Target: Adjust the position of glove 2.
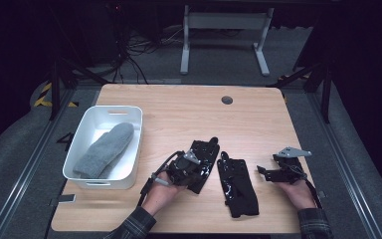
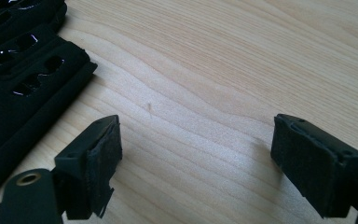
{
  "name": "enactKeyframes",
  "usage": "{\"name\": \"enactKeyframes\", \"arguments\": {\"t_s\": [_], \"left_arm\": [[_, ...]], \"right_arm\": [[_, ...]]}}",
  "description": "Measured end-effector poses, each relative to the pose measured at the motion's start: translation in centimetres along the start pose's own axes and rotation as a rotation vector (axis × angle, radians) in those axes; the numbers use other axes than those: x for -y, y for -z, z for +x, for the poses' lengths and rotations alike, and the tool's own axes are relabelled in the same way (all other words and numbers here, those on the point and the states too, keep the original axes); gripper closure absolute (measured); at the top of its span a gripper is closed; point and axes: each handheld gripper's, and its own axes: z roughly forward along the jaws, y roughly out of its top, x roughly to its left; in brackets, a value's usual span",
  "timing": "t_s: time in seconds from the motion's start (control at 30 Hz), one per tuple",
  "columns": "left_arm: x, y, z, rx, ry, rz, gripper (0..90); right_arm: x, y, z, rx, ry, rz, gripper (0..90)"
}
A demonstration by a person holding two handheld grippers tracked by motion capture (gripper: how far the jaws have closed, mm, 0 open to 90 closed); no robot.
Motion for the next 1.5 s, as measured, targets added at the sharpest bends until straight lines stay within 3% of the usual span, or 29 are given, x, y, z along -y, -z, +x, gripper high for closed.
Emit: {"name": "enactKeyframes", "arguments": {"t_s": [0.07, 0.2, 0.27, 0.33, 0.4, 0.43, 0.6, 0.77, 1.0, 1.17, 1.3, 1.43, 1.5], "left_arm": [[-0.2, 0.7, 0.4, -0.015, -0.001, -0.038, 89.9], [-0.7, 1.3, 1.8, -0.092, -0.005, -0.050, 90.0], [-0.6, 1.2, 2.8, -0.118, 0.017, -0.061, 90.0], [-0.4, 0.7, 3.6, -0.135, 0.032, -0.042, 89.9], [-0.2, 0.2, 4.1, -0.124, 0.039, -0.015, 90.0], [-0.1, -0.5, 4.0, -0.132, 0.038, 0.016, 90.0], [0.3, -0.7, 3.0, -0.116, 0.006, 0.040, 90.0], [1.2, -0.2, 1.7, -0.080, -0.032, 0.067, 90.0], [2.5, 0.3, 0.2, -0.011, -0.073, 0.069, 90.0], [3.0, 0.5, -0.8, 0.013, -0.117, 0.094, 90.0], [3.2, 0.9, -1.1, 0.020, -0.118, 0.073, 89.4], [3.2, 1.9, -0.9, -0.030, -0.073, 0.024, 77.9], [3.5, 2.2, -0.6, -0.062, -0.039, 0.014, 68.5]], "right_arm": [[0.0, 0.0, 0.0, -0.001, 0.000, 0.000, 16.7], [0.0, 0.0, 0.0, -0.001, 0.000, 0.000, 16.7], [0.0, 0.0, 0.0, 0.000, 0.000, 0.000, 16.7], [0.0, 0.0, 0.0, -0.002, -0.001, 0.000, 16.7], [0.0, 0.0, 0.0, -0.002, 0.000, 0.000, 16.7], [0.0, 0.0, 0.0, -0.002, 0.000, -0.001, 16.7], [0.0, 0.0, 0.0, -0.001, 0.000, 0.000, 16.7], [0.0, 0.0, 0.0, -0.002, 0.002, 0.000, 16.7], [0.0, 0.0, 0.0, -0.003, 0.001, -0.001, 16.7], [0.0, 0.0, 0.1, -0.001, 0.002, 0.000, 16.8], [0.0, 0.0, 0.1, -0.004, 0.002, -0.002, 17.8], [0.0, 0.1, 0.2, -0.011, 0.012, -0.009, 23.5], [-0.1, 0.4, 0.3, -0.023, 0.025, -0.005, 41.9]]}}
